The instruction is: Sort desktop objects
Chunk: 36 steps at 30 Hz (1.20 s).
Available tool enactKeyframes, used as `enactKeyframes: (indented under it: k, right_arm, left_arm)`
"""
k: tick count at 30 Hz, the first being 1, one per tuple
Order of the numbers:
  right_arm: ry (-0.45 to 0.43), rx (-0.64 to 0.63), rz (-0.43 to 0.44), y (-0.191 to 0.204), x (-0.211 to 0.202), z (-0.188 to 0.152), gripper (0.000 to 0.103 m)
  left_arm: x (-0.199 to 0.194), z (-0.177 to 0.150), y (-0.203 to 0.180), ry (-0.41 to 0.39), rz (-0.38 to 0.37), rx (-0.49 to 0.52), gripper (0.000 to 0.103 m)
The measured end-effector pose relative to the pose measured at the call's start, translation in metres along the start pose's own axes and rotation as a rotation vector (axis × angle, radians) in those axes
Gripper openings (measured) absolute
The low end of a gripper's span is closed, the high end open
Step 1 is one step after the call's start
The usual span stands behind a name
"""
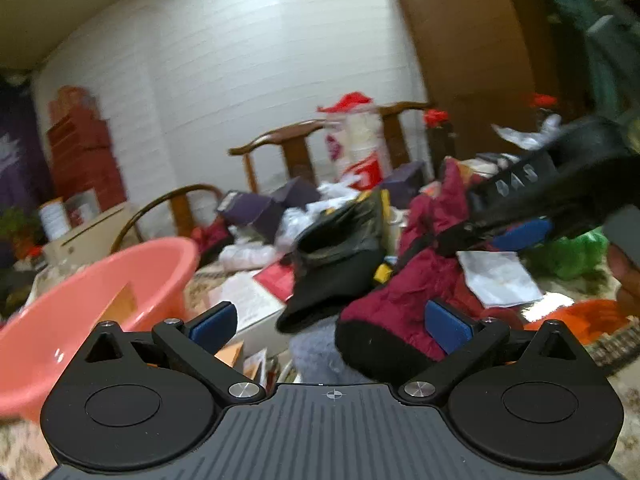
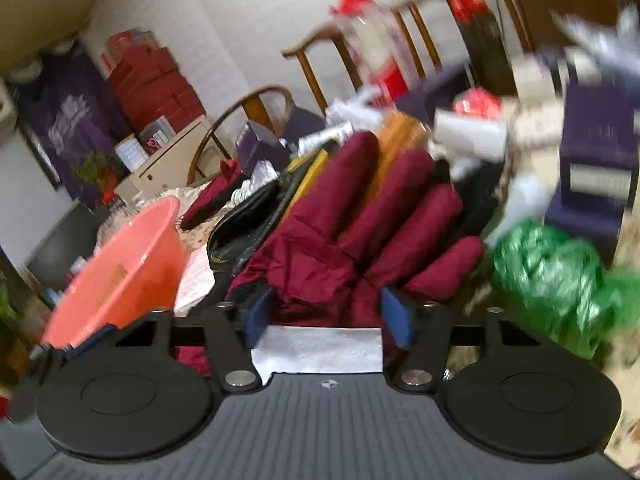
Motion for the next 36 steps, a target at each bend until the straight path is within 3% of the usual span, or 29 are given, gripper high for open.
enactKeyframes:
  k: [4, 10, 15, 17, 18, 20, 27, 32, 33, 36]
  right_arm:
    - [-0.078, -0.11, -0.046, 0.012, -0.008, -0.011, 0.045]
    - [-0.098, -0.1, -0.025, 0.006, -0.012, -0.014, 0.039]
    - [-0.1, -0.084, -0.011, 0.005, -0.013, -0.013, 0.039]
    - [-0.103, -0.083, -0.01, 0.005, -0.013, -0.013, 0.04]
    - [-0.108, -0.085, -0.01, 0.004, -0.013, -0.013, 0.04]
    - [-0.122, -0.076, -0.022, 0.002, -0.013, -0.012, 0.042]
    - [-0.164, -0.057, -0.019, 0.0, -0.018, -0.01, 0.048]
    - [-0.189, -0.023, 0.026, 0.008, -0.031, -0.008, 0.034]
    - [-0.196, -0.021, 0.06, 0.012, -0.036, -0.005, 0.027]
    - [-0.215, -0.019, 0.096, 0.023, -0.049, 0.007, 0.026]
  left_arm:
    - [-0.013, -0.015, 0.014, 0.042, -0.046, -0.194, 0.103]
    - [-0.013, -0.026, 0.014, 0.103, -0.123, -0.356, 0.103]
    - [0.006, -0.007, -0.008, 0.099, -0.194, -0.345, 0.102]
    - [0.013, 0.004, -0.014, 0.082, -0.221, -0.341, 0.08]
    - [0.018, 0.008, -0.018, 0.096, -0.229, -0.325, 0.075]
    - [0.023, 0.014, -0.024, 0.096, -0.23, -0.302, 0.045]
    - [0.016, 0.018, -0.025, 0.075, -0.222, -0.286, 0.039]
    - [0.001, 0.032, -0.021, 0.031, -0.214, -0.261, 0.037]
    - [-0.004, 0.038, -0.019, 0.013, -0.209, -0.25, 0.037]
    - [-0.018, 0.056, -0.014, -0.036, -0.193, -0.201, 0.038]
Point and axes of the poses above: each gripper's, at about its wrist camera, not at the fingertips, and x roughly the way its jaws point, y to its left, z to its top, the point moved 8 cm from there along x, roughly the way its jaws point, and after that the axes turned 2 degrees about z, right-handed, at the moved point
